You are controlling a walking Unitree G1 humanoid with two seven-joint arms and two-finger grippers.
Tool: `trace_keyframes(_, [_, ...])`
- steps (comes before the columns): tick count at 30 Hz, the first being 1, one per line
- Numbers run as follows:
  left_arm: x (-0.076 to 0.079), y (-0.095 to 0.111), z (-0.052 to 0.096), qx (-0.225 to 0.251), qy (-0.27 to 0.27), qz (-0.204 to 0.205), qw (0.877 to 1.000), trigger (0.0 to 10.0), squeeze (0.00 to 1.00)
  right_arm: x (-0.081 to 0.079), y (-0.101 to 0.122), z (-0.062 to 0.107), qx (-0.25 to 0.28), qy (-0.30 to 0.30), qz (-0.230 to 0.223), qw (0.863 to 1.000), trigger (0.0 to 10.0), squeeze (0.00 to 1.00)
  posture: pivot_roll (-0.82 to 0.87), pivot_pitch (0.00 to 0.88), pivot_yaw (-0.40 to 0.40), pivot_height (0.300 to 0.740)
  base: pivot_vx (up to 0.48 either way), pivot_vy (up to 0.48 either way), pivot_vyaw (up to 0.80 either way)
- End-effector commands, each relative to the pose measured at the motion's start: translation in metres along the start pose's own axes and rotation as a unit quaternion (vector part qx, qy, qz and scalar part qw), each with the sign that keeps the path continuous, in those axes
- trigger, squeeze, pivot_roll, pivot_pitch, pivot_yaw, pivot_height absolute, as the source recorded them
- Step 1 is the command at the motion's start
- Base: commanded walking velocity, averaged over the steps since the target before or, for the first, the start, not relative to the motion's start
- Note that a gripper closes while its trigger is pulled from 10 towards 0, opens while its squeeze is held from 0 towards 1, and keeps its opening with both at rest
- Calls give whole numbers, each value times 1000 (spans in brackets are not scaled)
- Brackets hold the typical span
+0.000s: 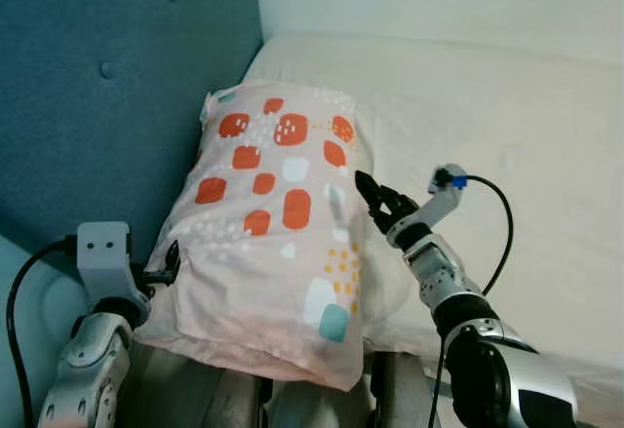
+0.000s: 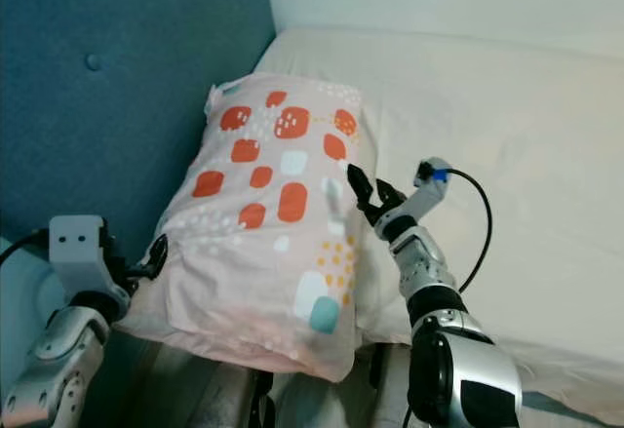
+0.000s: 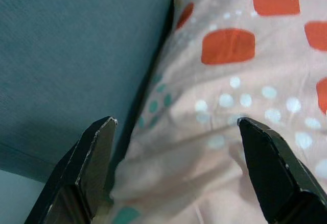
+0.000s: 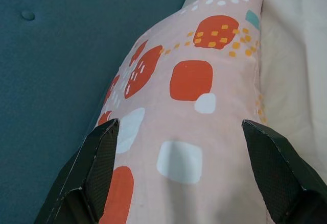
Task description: Clean up the room
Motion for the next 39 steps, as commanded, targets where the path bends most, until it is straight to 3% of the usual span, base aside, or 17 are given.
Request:
trace_keyframes(1, [-1, -10, 4, -18, 4, -4, 1000, 10000, 0, 6, -12, 6, -15, -16, -7, 1000, 10000, 0, 100, 318, -30, 596, 0, 0, 738])
trace_keyframes(5, [5, -12, 6, -19, -4, 0, 1000, 10000, 0, 10, -22, 10, -27, -36, -12, 999, 10000, 0, 104, 312, -34, 596, 0, 0, 738])
trace_keyframes(9, [9, -15, 6, -22, -6, 2, 1000, 10000, 0, 11, -43, 15, -89, -59, 17, 994, 10000, 0, 102, 309, -39, 596, 0, 0, 0])
trace_keyframes(14, [12, -18, 6, -25, -9, 8, 1000, 10000, 0, 12, -57, 19, -122, -69, 30, 990, 10000, 0, 98, 308, -43, 596, 0, 0, 0])
trace_keyframes(24, [18, -22, 5, -30, -13, 15, 999, 10000, 0, 16, -62, 24, -131, -78, 29, 988, 10000, 0, 87, 306, -46, 596, 0, 0, 0])
trace_keyframes(30, [20, -16, 11, -27, -22, 10, 999, 10000, 0, 19, -67, 29, -138, -82, 6, 987, 10000, 0, 142, 360, -30, 596, 0, 0, 0])
trace_keyframes(33, [18, -12, 14, -23, -24, 7, 999, 10000, 0, 18, -65, 27, -132, -76, -3, 988, 10000, 0, 167, 382, -22, 596, 0, 0, 0])
trace_keyframes(35, [10, 2, 27, -15, -25, -6, 1000, 10000, 0, 6, -55, 17, -103, -37, -33, 993, 10000, 0, 210, 418, -12, 596, 0, 0, 0])
trace_keyframes(39, [7, 8, 31, -11, -24, -11, 1000, 10000, 0, 1, -51, 12, -100, -23, -35, 994, 10000, 0, 231, 449, -1, 596, 0, 0, 0])
Point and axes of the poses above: a point about 5 cm out from each wrist's last joint towards the gripper, its own z axis pointing back from the gripper into the wrist, its own y axis along the axis of the wrist's last joint, x = y × z, the point moved 2 cm from there along -z, pointing out of the wrist towards the gripper, and after that the axes turned 3 degrees about z, right-handed, at the moved point
